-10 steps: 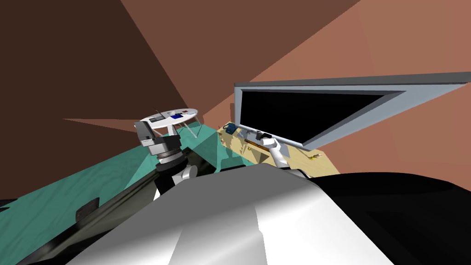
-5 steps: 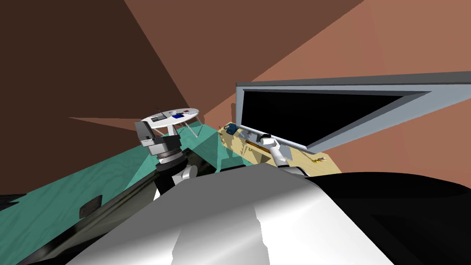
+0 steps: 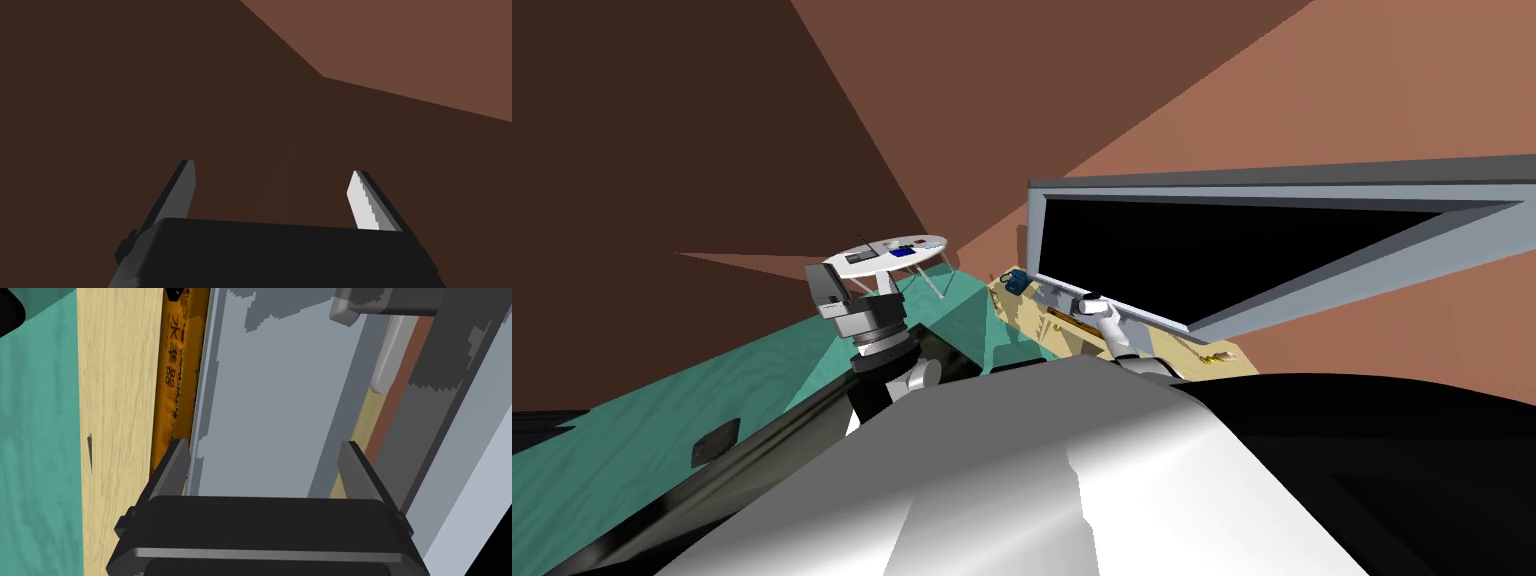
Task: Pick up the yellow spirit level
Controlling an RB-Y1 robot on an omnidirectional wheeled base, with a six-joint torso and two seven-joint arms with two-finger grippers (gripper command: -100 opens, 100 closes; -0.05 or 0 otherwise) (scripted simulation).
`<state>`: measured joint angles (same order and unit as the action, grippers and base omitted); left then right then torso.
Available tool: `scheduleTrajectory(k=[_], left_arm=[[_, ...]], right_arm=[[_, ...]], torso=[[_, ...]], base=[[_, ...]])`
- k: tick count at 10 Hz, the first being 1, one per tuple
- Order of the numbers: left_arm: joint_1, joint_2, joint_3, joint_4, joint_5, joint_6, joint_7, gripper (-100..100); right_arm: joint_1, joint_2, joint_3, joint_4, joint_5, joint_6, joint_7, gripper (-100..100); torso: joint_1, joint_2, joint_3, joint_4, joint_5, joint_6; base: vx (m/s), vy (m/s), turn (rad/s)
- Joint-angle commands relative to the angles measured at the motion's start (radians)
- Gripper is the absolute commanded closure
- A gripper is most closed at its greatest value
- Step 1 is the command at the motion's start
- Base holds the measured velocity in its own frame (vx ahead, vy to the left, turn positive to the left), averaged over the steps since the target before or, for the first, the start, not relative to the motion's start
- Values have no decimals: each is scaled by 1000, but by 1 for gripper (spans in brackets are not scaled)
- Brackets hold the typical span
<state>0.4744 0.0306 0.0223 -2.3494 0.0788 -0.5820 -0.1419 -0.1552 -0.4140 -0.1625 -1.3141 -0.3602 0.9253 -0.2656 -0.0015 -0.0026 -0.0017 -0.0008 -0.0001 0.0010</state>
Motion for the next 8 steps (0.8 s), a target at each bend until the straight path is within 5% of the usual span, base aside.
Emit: scheduleTrajectory(k=[1, 8], left_arm=[[0, 0, 0, 0, 0, 0, 0, 0], [0, 0, 0, 0, 0, 0, 0, 0]], right_arm=[[-18, -6, -6, 48, -22, 50, -19, -100], [-58, -18, -19, 171, -72, 226, -67, -100]], torso=[[0, 0, 0, 0, 0, 0], [-1, 1, 0, 0, 0, 0]], base=[[55, -18, 56], [44, -31, 35]])
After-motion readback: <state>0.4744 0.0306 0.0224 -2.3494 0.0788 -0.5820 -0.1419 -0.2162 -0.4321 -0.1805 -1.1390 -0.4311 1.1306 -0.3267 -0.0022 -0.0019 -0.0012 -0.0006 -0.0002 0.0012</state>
